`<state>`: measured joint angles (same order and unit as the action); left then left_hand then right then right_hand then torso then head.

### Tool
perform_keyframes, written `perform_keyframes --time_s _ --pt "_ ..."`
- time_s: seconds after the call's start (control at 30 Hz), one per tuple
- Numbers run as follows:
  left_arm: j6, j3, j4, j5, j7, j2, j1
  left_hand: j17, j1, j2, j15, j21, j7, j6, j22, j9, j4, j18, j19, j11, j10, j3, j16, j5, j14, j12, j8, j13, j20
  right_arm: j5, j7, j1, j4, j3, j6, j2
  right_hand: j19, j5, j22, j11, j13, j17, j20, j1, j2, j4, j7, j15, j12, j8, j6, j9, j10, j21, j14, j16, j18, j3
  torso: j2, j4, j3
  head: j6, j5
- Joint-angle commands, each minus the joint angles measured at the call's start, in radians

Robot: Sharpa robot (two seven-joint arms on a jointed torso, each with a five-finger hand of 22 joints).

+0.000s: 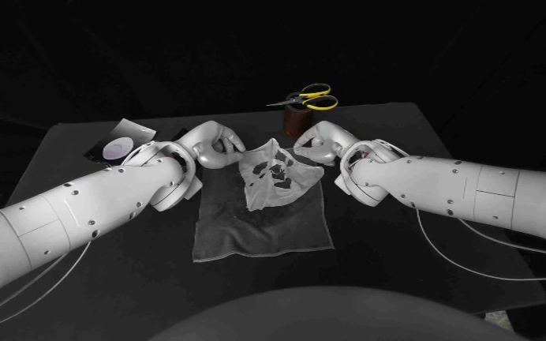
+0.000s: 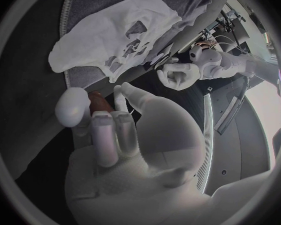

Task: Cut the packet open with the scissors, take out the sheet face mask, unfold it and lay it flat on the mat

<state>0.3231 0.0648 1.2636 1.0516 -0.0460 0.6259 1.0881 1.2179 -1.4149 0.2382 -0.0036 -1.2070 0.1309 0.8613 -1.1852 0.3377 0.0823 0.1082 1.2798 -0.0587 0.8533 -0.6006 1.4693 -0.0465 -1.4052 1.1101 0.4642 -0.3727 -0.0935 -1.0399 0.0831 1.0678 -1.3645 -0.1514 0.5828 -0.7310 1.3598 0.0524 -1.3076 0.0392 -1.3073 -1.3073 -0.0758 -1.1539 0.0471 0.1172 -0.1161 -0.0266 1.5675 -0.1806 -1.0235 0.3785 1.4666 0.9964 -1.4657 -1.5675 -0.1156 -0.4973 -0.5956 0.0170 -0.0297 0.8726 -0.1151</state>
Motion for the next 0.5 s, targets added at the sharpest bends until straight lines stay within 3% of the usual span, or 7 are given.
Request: perform_keyframes --time_s 0.03,0.23,0.5 --pt "-0.015 0.000 0.020 0.069 -0.016 0.005 -0.007 0.063 0.002 -0.001 -0.005 -0.041 -0.002 0.013 -0.041 0.000 -0.012 -0.008 0.034 0.005 0.017 0.002 0.023 -0.002 -0.034 0.033 0.003 -0.020 0.005 0.040 0.067 0.000 0.010 0.002 -0.032 0.003 0.008 0.003 -0.116 -0.006 -0.264 -0.263 0.000 0.009 0.013 0.001 -0.001 -0.005 0.003 -0.005 -0.005 -0.001 0.104 0.014 -0.105 -0.003 0.010 0.006 -0.001 -0.0003 -0.0007 0.000 0.002" --pt "-0.036 0.001 0.027 0.107 0.007 0.003 -0.017 0.167 0.009 -0.006 -0.011 -0.102 -0.007 0.024 -0.101 -0.003 -0.027 -0.024 0.081 0.012 0.030 0.001 0.056 -0.002 -0.085 0.089 -0.003 -0.056 0.011 0.053 0.097 0.001 0.044 0.004 -0.051 0.028 0.016 0.003 -0.122 -0.005 -0.264 -0.263 0.000 0.016 0.015 0.000 -0.001 -0.004 0.003 -0.004 -0.002 -0.002 0.104 0.033 -0.105 -0.003 0.014 0.010 -0.001 0.0013 -0.0006 0.000 0.002" --pt "-0.067 0.004 0.011 0.155 0.069 -0.015 -0.024 0.209 0.036 0.011 -0.006 -0.131 0.003 -0.015 -0.129 -0.020 -0.027 -0.032 0.102 0.004 0.043 0.021 0.069 -0.002 -0.105 0.124 -0.043 -0.103 0.009 0.047 0.142 0.002 0.105 0.005 -0.089 0.080 0.022 0.001 -0.127 -0.003 -0.264 -0.263 -0.001 0.033 0.024 -0.007 -0.004 -0.003 0.003 -0.003 0.003 -0.004 0.104 0.045 -0.105 -0.003 0.016 0.024 0.000 0.0000 -0.0015 0.000 0.001"
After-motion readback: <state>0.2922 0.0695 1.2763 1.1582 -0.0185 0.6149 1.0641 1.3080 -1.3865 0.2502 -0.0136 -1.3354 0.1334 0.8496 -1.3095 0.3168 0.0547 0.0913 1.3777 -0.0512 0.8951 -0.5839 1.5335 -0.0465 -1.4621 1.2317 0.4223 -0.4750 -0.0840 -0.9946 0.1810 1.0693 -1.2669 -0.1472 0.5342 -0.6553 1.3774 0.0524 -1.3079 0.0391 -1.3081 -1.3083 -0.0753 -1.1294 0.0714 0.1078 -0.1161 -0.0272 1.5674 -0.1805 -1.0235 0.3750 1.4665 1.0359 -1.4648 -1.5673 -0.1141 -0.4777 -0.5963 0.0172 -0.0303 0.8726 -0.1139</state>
